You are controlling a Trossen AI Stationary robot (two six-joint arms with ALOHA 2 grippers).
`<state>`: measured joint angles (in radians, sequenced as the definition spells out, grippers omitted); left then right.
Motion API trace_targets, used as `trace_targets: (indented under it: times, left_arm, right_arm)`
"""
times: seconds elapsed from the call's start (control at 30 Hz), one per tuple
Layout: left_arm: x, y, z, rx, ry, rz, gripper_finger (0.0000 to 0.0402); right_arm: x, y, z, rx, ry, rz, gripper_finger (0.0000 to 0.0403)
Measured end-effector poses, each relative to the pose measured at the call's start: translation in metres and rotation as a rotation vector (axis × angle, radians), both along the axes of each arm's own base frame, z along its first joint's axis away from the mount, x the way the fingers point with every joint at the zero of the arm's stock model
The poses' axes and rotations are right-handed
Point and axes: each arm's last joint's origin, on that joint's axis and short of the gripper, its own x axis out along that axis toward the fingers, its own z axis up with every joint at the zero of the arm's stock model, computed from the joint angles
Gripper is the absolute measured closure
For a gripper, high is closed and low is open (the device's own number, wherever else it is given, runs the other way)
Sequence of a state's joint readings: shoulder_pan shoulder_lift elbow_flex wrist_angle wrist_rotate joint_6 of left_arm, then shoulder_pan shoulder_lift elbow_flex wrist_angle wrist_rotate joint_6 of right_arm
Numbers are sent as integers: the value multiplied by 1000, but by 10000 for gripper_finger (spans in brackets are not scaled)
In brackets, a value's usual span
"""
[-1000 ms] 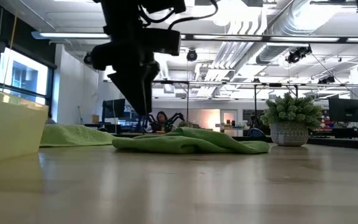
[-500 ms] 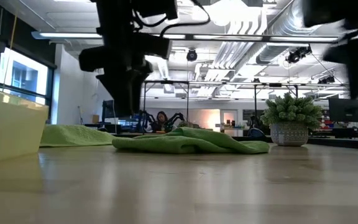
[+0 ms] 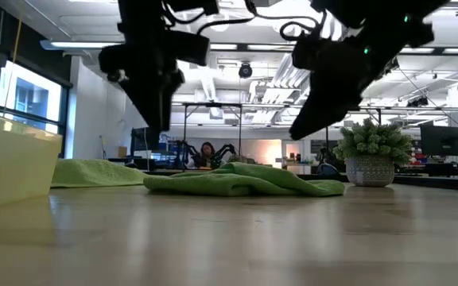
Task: Roll microfiber towels into tight, uniform cylinder then place into a basket
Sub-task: Fold the green microfiber towel
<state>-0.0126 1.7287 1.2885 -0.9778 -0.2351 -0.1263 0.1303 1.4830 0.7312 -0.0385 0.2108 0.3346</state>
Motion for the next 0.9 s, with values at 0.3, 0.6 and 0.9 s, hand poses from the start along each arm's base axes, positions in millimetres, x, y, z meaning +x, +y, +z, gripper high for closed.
trace_targets:
  times: [0.3,0.6,0.9]
  left_arm:
    - [-21,-18,45,-60,-188,157,197]
    - [-29,-28,60,-25,-281,187,197]
    - [-30,-33,60,-10,-278,173,197]
  right_arm:
    - [1,-13,-39,0,-29,-1,256]
    - [19,-13,-70,-82,1,40,264]
    - [24,-11,-64,-53,28,109,388]
